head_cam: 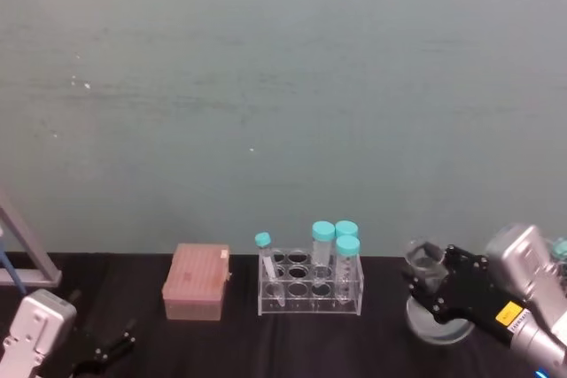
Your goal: Pick up the beaker with the right gripper, shake it three times, and then put it down.
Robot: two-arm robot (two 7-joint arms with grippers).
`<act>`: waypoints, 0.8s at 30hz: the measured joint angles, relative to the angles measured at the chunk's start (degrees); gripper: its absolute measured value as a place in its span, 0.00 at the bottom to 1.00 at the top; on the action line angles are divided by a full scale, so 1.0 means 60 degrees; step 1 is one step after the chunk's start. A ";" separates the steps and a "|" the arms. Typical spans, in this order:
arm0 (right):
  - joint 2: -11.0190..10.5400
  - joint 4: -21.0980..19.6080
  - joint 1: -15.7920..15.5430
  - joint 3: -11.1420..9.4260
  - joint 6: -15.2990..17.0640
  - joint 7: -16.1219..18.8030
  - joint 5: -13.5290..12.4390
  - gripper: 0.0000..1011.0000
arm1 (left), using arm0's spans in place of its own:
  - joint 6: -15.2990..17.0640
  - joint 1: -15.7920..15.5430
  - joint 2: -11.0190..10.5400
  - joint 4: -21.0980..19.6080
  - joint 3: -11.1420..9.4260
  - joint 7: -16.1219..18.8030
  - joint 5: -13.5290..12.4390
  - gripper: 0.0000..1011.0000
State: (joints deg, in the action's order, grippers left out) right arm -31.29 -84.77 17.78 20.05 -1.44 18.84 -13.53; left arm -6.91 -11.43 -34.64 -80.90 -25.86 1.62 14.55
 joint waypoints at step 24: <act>0.0243 -0.0148 -0.0166 -0.0272 -0.0366 0.0118 0.0738 0.45 | 0.0000 0.0000 0.0000 0.0000 0.0000 0.0000 0.0000 0.99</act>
State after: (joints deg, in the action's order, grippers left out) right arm -29.83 -85.66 16.79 18.42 -3.64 19.55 -9.10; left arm -6.91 -11.43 -34.65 -80.90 -25.86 1.62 14.55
